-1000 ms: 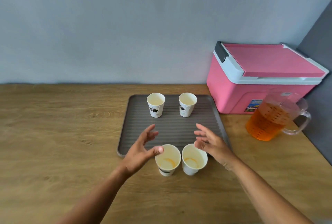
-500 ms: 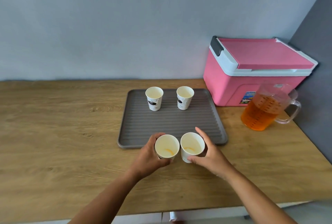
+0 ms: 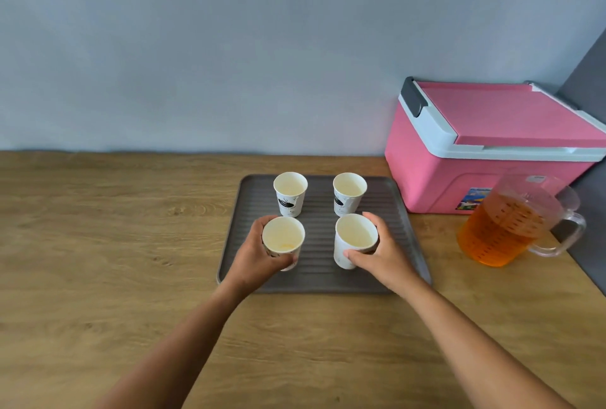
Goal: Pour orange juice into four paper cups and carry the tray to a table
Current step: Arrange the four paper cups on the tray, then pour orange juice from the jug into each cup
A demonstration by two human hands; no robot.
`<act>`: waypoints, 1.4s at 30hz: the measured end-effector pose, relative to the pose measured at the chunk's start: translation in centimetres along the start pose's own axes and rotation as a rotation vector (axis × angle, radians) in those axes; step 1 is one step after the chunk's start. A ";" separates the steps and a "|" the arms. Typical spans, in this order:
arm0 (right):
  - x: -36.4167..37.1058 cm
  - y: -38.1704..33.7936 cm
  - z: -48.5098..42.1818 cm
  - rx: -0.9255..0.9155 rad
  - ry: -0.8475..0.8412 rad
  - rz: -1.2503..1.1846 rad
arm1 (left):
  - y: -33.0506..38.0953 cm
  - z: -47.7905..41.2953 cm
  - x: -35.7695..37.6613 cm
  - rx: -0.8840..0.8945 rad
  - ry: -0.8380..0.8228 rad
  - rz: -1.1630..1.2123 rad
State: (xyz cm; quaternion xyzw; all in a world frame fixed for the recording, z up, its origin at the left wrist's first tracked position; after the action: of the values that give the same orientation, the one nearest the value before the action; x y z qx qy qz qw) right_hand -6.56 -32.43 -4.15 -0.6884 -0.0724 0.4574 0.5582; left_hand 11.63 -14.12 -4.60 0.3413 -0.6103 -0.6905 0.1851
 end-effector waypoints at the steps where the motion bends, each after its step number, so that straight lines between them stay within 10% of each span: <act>1: 0.3 0.2 -0.5 0.006 -0.008 0.014 | -0.1 -0.5 0.1 -0.003 0.007 -0.003; 26: -1.2 1.4 1.0 0.053 0.070 -0.036 | 5.6 0.3 -1.9 0.226 0.090 -0.146; 42: -21.0 7.9 12.6 0.296 0.811 -0.106 | 14.2 1.9 16.7 0.289 -0.390 0.094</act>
State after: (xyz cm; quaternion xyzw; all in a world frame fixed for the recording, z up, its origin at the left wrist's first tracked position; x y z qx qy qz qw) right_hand -30.80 -39.27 1.29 -0.7204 0.1836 0.1260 0.6568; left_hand -3.60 -26.65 5.16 0.1956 -0.7421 -0.6395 0.0453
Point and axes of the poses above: each hand's wrist, its own z-axis away from the middle knuckle, its own x-axis out of the palm, y = z × x, the point moved 10 cm from there along -z, towards the middle knuckle, and after that the axes turned 7 degrees about z, right-handed, at the moved point
